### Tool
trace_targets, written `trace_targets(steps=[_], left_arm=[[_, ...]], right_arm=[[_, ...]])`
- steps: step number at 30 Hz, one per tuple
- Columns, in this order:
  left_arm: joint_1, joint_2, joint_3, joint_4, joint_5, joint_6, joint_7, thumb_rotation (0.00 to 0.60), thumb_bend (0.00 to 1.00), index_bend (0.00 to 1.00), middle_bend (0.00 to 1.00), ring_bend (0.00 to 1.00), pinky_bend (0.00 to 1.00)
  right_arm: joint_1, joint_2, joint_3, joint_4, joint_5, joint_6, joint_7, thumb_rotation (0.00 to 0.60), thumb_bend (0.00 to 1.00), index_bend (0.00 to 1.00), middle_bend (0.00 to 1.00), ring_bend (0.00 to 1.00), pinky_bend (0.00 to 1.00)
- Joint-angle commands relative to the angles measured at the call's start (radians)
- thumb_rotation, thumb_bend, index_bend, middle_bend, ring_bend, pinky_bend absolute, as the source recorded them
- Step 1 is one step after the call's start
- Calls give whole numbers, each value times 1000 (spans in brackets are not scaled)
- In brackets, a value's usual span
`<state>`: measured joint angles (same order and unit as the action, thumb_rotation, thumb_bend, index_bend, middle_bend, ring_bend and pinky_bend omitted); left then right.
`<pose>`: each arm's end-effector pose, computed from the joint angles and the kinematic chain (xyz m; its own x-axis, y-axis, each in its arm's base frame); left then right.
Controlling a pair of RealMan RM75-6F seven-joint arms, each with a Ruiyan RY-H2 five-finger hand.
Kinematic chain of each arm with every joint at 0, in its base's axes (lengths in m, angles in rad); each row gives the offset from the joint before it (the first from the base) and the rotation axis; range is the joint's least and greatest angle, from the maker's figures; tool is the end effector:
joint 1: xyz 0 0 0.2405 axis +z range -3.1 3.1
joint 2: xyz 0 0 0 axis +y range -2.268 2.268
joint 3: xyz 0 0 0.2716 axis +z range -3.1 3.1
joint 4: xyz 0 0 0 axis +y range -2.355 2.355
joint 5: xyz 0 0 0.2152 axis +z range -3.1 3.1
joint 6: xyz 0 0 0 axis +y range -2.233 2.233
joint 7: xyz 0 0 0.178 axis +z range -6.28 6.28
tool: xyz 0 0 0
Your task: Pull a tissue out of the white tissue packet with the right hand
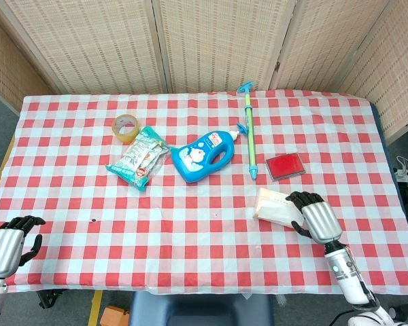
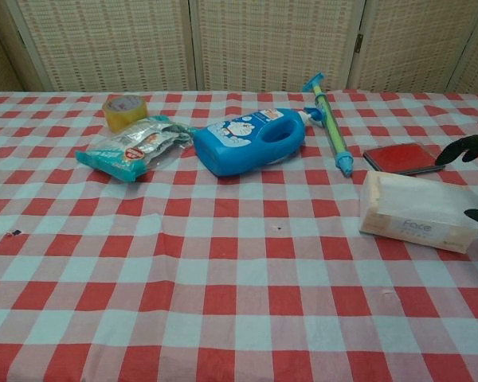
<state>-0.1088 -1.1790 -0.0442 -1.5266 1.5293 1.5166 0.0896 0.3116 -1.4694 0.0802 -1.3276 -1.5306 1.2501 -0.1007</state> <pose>-0.3272 0.2242 0.1510 0.4982 -0.0405 0.8661 0.8646 -0.0519 -0.4997 -0.2911 -0.2926 0.0292 0.4595 -0.1091 0.8815 -0.8720 -0.2442 0.4243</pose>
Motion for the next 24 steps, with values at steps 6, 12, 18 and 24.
trace_targets(steps=[6,12,18,24], left_arm=[[1,3,-1,1,1,3,-10,600,492,414,395,362,509],[1,3,-1,2,1,0,-10,600,493,414,395,362,509],[0,3,0,1,0,-3,-11,600,492,415,395,363,510],[-1,2,0,2,-1,-5,-12,600,492,415,395,363,510]], right_arm=[[30,-42,11,45,30,-35,-8,600,201,311,277,229,290],[39,-72,12,85,33,-28,-4,600,201,395,309,265,327],[47,-83,12,106,40,-30,0,600,202,444,323,267,329],[48,-93,9,127,33,-10,2,600,203,547,349,293,356]])
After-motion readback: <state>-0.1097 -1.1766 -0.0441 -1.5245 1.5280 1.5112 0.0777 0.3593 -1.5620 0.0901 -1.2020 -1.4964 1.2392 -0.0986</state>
